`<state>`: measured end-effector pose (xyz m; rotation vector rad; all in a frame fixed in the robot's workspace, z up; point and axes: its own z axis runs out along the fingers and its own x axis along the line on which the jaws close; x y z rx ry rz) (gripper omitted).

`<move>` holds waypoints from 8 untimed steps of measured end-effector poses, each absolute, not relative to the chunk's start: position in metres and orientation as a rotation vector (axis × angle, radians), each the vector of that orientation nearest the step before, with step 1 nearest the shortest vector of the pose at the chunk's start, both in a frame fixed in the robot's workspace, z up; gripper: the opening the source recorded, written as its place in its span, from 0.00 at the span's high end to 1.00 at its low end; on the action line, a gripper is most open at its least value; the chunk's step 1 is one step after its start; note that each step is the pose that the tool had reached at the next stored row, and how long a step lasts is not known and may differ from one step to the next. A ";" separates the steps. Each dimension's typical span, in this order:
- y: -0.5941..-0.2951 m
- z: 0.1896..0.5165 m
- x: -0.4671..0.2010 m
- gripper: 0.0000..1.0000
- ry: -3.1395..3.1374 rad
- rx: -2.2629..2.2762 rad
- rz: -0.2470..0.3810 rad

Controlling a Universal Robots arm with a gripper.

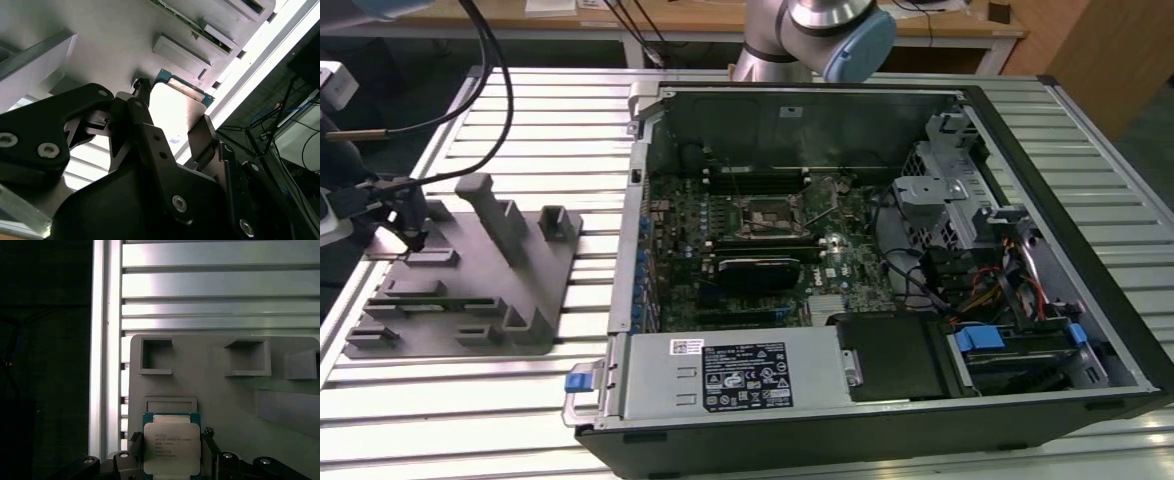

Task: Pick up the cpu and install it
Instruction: 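Pick up the cpu and move it towards the insertion slot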

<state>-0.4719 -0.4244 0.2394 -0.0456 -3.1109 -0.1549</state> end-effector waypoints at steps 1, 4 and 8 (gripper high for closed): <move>-0.424 0.240 -0.472 0.45 -3.111 -0.046 -0.155; -0.424 0.240 -0.472 0.45 -3.111 -0.046 -0.155; -0.424 0.240 -0.472 0.45 -3.111 -0.046 -0.155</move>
